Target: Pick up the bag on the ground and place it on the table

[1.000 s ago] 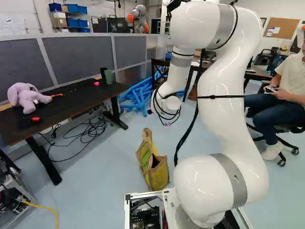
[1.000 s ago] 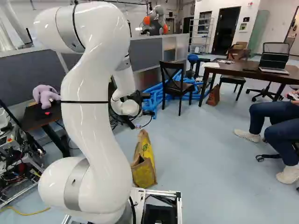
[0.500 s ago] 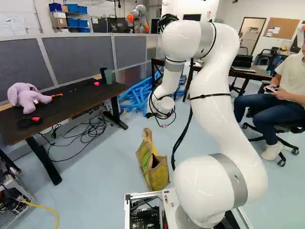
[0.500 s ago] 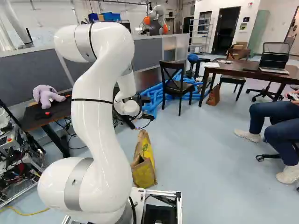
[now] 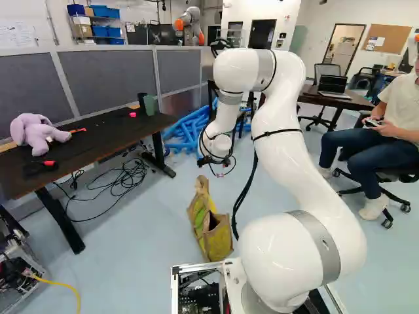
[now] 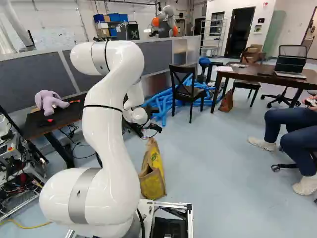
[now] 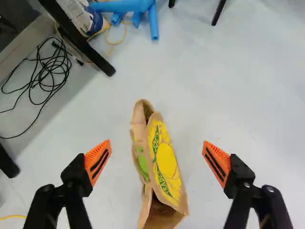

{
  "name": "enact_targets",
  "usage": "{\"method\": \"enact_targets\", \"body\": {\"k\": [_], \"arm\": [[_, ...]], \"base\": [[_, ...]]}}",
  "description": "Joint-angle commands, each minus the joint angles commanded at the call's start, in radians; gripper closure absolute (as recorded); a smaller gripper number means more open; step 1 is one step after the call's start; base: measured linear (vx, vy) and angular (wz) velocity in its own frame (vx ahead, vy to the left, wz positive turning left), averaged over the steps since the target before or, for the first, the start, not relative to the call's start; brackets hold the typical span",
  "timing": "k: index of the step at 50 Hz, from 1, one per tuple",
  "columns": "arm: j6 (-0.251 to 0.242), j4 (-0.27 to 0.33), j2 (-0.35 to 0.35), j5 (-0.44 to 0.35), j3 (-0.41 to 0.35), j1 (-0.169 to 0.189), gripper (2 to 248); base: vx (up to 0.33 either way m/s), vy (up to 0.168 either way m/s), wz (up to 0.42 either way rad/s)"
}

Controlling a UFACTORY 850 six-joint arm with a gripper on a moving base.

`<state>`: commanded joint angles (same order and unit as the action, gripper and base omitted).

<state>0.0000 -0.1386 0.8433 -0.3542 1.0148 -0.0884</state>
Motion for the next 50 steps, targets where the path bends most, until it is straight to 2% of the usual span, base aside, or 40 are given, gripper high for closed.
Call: {"method": "enact_targets", "body": {"k": [16, 41, 50], "arm": [[0.0, -0.035, 0.067, 0.079, 0.056, -0.024, 3], [0.0, -0.082, 0.158, 0.183, 0.117, -0.027, 3], [-0.059, -0.085, 0.191, 0.187, 0.14, -0.027, 3]], "base": [[0.0, 0.0, 0.0], [0.0, 0.0, 0.0], [0.0, 0.0, 0.0]]}}
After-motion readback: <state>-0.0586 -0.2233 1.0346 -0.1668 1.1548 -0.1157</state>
